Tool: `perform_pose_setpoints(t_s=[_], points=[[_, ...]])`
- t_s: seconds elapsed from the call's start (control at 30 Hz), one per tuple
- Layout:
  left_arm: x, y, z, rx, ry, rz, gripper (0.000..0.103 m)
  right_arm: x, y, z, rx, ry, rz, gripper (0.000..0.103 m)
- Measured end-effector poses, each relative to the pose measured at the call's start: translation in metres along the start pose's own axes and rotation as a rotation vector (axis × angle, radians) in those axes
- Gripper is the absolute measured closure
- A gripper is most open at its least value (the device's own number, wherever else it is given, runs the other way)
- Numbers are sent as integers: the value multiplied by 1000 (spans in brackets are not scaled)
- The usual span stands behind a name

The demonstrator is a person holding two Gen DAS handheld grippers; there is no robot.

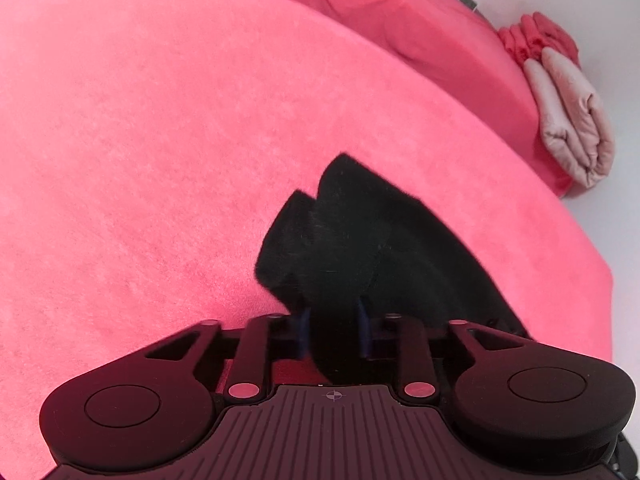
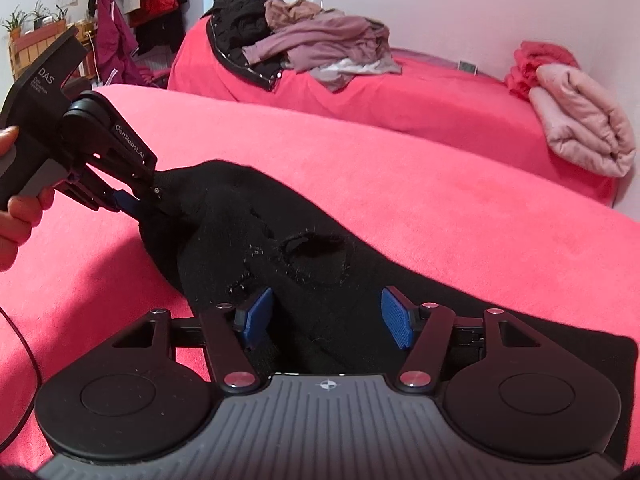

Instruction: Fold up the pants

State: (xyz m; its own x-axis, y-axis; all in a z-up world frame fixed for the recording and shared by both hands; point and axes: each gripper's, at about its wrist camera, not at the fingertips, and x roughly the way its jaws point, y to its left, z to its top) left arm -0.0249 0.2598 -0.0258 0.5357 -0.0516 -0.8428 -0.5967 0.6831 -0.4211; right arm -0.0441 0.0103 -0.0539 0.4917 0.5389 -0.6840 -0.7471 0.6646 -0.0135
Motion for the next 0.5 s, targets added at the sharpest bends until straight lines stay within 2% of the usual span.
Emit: perform_pose_setpoints(t_s=[0.13, 0.37, 0.5], points=[[-23, -9, 0, 26, -43, -46, 26, 17, 3, -7, -24, 81, -2, 35], [-64, -50, -6, 170, -132, -134, 25, 16, -4, -11, 20, 68, 12, 32], [-66, -56, -11, 202, -132, -117, 25, 14, -7, -14, 20, 66, 21, 32]])
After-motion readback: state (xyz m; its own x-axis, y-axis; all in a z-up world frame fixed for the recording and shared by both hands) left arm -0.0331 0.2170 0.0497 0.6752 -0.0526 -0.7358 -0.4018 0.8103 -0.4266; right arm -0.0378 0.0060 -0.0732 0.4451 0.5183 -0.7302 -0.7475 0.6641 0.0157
